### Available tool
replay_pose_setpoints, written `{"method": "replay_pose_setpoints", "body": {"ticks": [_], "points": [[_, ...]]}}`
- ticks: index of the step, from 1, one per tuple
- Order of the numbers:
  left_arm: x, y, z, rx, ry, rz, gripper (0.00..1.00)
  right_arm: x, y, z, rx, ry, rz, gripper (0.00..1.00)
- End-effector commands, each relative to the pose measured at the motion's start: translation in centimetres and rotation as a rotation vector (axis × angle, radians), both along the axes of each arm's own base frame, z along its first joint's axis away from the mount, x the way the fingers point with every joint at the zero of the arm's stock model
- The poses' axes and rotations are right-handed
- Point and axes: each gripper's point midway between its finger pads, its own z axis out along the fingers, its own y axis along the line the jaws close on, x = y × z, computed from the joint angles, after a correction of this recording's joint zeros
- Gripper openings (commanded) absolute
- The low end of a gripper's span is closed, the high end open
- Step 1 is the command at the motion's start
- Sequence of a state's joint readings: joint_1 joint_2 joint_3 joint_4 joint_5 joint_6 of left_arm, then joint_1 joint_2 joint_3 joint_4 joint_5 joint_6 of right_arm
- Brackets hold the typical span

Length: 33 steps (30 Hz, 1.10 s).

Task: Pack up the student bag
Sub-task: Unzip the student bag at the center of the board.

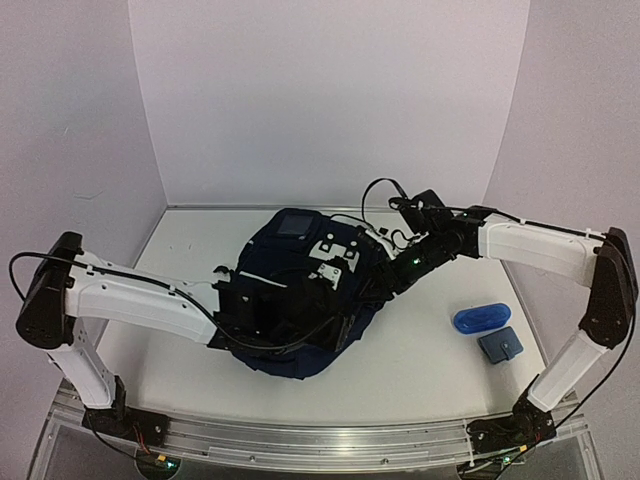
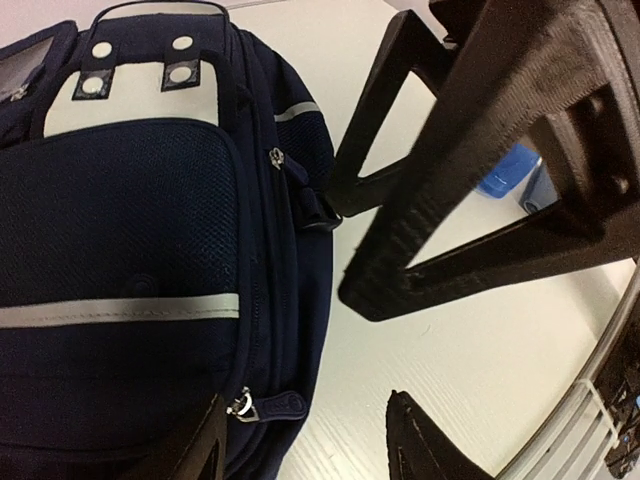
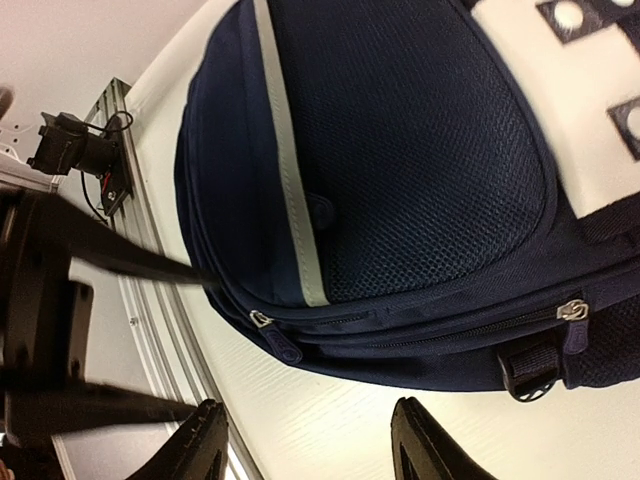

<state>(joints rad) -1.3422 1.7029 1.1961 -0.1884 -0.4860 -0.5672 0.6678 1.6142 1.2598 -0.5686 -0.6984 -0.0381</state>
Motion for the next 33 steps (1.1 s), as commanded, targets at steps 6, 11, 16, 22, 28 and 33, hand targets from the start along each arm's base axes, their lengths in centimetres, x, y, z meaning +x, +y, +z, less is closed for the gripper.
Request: {"method": "replay_pose_setpoints", "body": {"ticks": [6,11,16,22,28,33], "points": [[-0.1,1.1,-0.3,-0.184,0.082,0.335,0.51,0.2,1.2,-1.8,0.038,0.130,-0.035,0.56],[0.0,0.8,-0.9,-0.199,0.092,0.346,0.51,0.7,1.7,-2.2,0.043,0.150,-0.048,0.56],[0.1,0.4,-1.3,-0.212,0.104,0.354,0.50,0.9,2.0,-2.7,0.042,0.173,-0.059,0.57],[0.5,-0.5,-1.8,-0.189,0.104,0.361,0.47,1.1,2.4,-3.1,0.046,0.196,-0.066,0.57],[1.6,-0.3,-2.9,-0.183,0.152,0.418,0.40,1.2,2.6,-3.6,0.048,0.213,-0.071,0.57],[2.6,0.2,-3.8,-0.178,0.185,0.468,0.32,1.4,2.9,-3.9,0.053,0.226,-0.077,0.56]]}}
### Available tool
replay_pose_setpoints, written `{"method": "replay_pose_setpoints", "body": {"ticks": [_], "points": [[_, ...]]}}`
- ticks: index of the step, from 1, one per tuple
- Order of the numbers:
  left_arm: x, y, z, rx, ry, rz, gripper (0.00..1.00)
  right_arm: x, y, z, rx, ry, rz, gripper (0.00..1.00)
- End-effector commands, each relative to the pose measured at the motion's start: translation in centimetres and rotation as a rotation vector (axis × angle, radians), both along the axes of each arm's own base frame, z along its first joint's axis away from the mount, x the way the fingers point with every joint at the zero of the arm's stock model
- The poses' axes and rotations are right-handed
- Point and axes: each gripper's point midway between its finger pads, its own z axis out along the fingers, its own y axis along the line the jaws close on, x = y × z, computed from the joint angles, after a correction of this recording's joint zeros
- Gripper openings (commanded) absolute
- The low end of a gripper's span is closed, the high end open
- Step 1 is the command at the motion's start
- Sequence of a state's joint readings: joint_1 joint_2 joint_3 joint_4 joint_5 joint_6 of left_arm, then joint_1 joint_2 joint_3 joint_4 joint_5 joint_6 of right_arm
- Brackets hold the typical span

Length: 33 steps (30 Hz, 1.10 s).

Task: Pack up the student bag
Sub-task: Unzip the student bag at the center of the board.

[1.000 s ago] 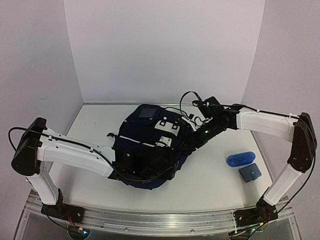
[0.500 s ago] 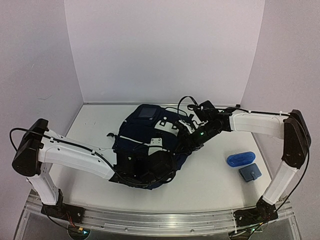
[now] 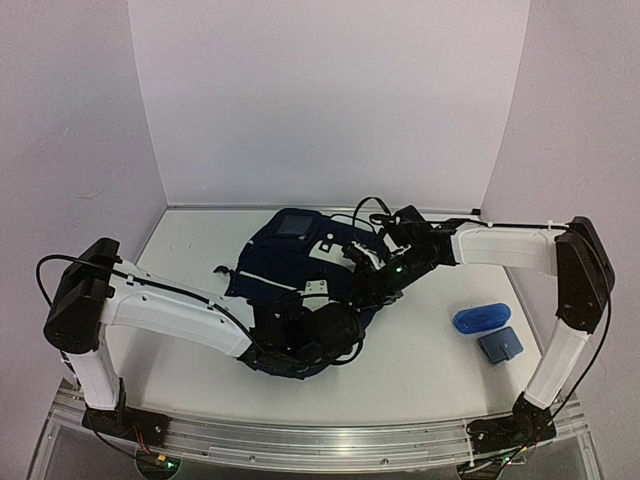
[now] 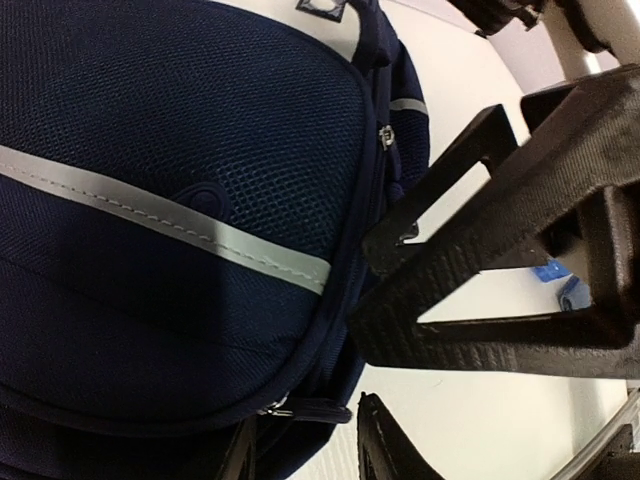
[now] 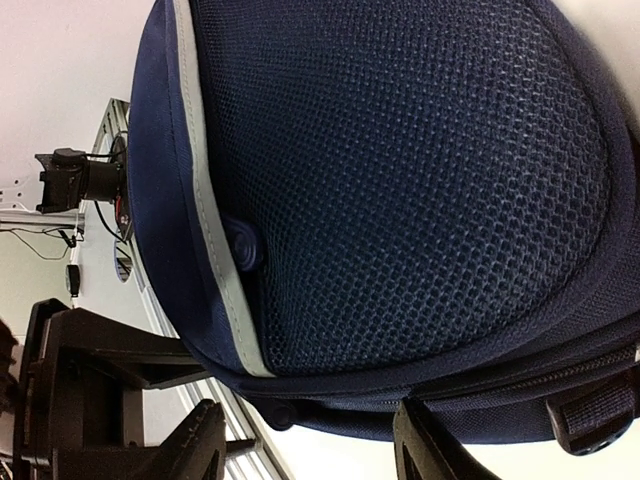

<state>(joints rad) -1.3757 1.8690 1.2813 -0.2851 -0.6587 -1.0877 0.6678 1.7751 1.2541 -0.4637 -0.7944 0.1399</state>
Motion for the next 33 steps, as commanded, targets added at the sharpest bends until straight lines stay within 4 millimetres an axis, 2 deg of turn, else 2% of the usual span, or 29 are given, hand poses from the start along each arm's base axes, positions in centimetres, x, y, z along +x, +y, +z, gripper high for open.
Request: {"method": "replay_pose_setpoints", "body": {"ticks": [1,5,9,14,18,21,24,30,33], "points": [[1.8,0.2,0.6,-0.028,0.025,0.078,0.29,0.9,0.8,0.5,0.036,-0.003,-0.011,0.56],[2.0,-0.1,0.8,-0.016,0.018,0.070,0.15,1.4,0.9,0.1,0.026,-0.001,-0.024,0.53],[1.3,-0.6,1.4,-0.012,0.019,0.021,0.01,2.1,1.1,-0.4,0.005,-0.004,-0.046,0.51],[-0.1,-0.5,2.3,0.004,0.034,-0.032,0.00,3.5,0.8,-0.8,-0.043,-0.054,-0.089,0.39],[-0.6,1.3,2.4,0.026,0.056,-0.026,0.00,4.4,0.4,-0.8,-0.070,-0.090,-0.117,0.26],[-0.8,2.4,3.3,0.021,0.045,-0.035,0.00,4.6,0.2,-0.8,-0.080,-0.102,-0.125,0.12],[-1.3,2.3,4.3,0.014,0.042,-0.087,0.00,4.9,0.0,-0.7,-0.088,-0.119,-0.132,0.00],[-2.3,2.4,5.1,-0.001,0.093,-0.143,0.00,5.3,-0.5,-0.2,-0.097,-0.157,-0.141,0.00],[-2.6,2.4,4.8,0.008,0.128,-0.186,0.00,4.8,-0.2,0.9,-0.063,-0.174,-0.106,0.00]]}}
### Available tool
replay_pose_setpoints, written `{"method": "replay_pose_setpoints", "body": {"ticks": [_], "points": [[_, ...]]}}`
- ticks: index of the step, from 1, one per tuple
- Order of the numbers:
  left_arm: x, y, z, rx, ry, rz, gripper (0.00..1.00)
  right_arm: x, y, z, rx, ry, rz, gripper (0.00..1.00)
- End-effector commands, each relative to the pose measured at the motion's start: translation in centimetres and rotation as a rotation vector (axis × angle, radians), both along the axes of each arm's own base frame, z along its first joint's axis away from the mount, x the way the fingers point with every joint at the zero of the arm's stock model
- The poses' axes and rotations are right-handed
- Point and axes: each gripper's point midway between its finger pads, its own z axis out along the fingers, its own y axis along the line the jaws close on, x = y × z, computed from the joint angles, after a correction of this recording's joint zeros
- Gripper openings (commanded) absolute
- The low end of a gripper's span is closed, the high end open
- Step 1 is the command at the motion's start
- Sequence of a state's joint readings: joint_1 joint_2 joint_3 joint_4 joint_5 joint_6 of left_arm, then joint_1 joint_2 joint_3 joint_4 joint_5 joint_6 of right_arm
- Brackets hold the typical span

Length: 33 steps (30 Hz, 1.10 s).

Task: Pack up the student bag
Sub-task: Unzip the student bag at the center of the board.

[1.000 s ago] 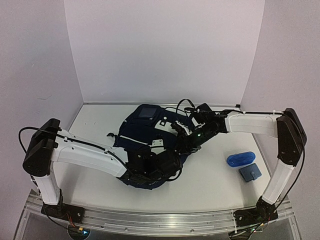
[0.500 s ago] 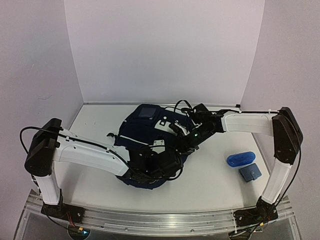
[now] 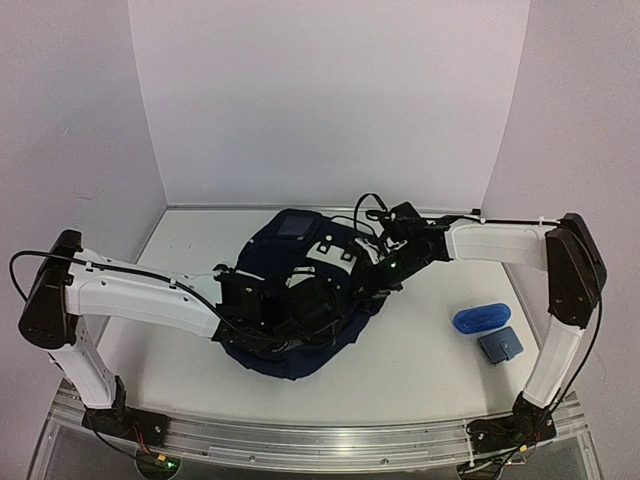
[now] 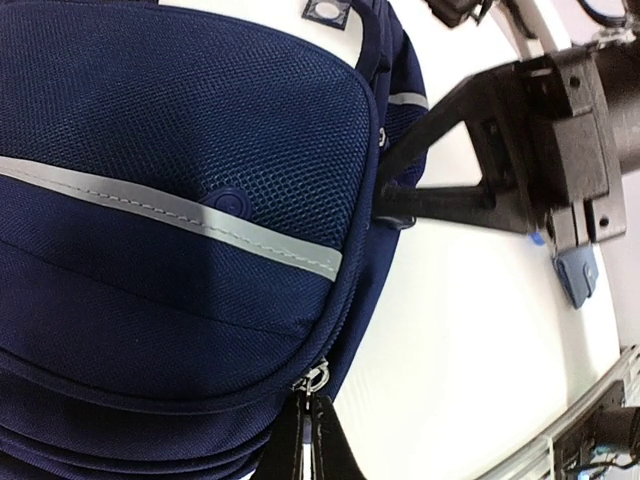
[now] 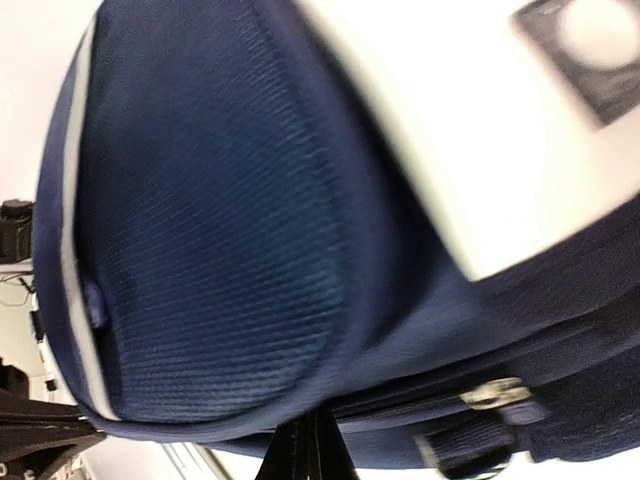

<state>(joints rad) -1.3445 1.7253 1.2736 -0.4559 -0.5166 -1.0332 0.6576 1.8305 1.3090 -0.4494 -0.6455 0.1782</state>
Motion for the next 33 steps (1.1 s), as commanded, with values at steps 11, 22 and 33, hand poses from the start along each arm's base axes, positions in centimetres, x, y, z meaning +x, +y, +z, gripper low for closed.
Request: {"method": "replay_pose_setpoints", "body": {"ticks": [11,22,33], "points": [[-1.2,-1.9,2.1,-0.106,0.048,-0.208,0.00,-2.5,2.3,3.3,0.213,0.121,0.098,0.54],[-0.3,-2.0,3.3,-0.158,0.060,-0.218,0.00,-4.1,1.2,4.8,0.265,0.117,0.114,0.63],[-0.3,-3.0,3.4,-0.177,0.092,-0.265,0.00,-2.3,3.3,2.7,0.249,0.208,0.067,0.63]]}}
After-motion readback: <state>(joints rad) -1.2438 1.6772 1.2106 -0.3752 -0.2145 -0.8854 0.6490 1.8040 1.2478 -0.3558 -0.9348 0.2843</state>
